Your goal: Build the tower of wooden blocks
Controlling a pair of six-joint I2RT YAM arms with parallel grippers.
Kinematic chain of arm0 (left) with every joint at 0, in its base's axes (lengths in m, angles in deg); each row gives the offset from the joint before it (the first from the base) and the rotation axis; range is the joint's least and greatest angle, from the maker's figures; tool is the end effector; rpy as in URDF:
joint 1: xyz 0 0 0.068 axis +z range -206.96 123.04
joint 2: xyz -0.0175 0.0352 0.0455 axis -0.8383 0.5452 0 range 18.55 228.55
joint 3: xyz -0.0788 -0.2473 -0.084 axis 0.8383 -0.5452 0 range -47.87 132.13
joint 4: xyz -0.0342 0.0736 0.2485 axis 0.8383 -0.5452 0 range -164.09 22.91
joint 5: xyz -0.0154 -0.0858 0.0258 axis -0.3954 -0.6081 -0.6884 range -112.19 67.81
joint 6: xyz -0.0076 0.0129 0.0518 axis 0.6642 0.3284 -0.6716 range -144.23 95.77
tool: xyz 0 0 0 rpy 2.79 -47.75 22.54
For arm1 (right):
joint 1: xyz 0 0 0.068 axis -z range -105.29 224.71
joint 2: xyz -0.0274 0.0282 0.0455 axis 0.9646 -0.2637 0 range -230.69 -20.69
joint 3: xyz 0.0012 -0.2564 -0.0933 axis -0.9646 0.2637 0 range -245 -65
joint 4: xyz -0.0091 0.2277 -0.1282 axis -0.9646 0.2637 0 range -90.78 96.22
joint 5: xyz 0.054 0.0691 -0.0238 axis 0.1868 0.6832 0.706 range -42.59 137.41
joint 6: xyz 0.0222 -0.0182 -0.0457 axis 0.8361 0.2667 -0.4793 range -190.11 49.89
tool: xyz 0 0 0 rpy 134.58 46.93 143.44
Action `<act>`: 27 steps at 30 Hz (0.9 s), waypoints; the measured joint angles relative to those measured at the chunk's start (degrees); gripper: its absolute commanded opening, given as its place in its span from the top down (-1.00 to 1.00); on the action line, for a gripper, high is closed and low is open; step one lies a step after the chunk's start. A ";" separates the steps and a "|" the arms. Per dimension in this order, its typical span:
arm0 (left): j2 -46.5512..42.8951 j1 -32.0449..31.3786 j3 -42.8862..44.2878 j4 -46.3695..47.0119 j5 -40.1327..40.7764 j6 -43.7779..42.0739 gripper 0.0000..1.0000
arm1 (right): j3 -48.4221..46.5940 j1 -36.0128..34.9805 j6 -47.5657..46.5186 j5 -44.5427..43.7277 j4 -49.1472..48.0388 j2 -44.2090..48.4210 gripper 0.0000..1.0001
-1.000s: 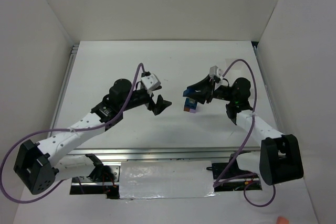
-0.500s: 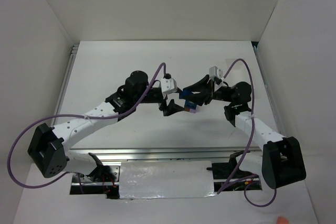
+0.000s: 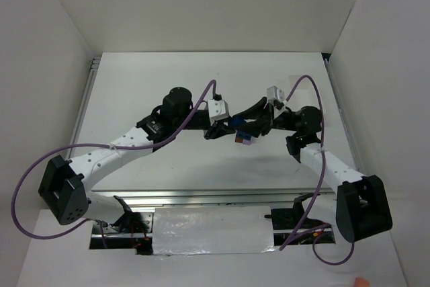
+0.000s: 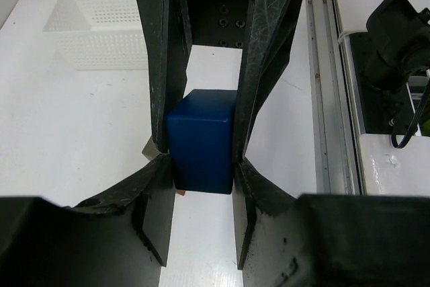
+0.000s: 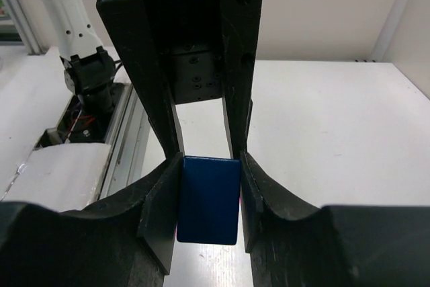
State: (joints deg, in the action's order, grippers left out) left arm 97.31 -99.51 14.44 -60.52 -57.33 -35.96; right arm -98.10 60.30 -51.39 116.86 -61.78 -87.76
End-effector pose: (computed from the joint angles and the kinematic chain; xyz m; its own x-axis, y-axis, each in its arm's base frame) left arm 0.2233 -0.2328 0.3429 0.0734 0.1582 -0.9847 0.9761 0.1909 0.1034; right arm 0.2153 0.0898 0.3088 0.1296 0.1496 -0.9802 -0.9891 0.0891 -0.1172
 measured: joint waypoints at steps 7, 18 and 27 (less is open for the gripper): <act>-0.07 -0.04 0.02 -0.33 0.63 -0.15 0.96 | -2.23 -0.37 -7.17 0.48 11.02 2.10 0.62; -0.28 -0.15 1.90 -3.52 4.09 -0.96 1.00 | -14.64 -1.20 -31.32 -1.66 49.16 4.59 -0.15; -0.17 -0.55 2.34 -8.24 6.88 -2.16 1.00 | -20.06 -1.20 -42.86 -4.83 66.84 4.85 -0.24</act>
State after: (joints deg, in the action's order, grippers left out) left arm 97.14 -100.05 16.78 -68.76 -50.44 -38.12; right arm -118.17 59.09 -94.25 112.03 5.06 -82.90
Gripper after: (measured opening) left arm 0.455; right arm 0.620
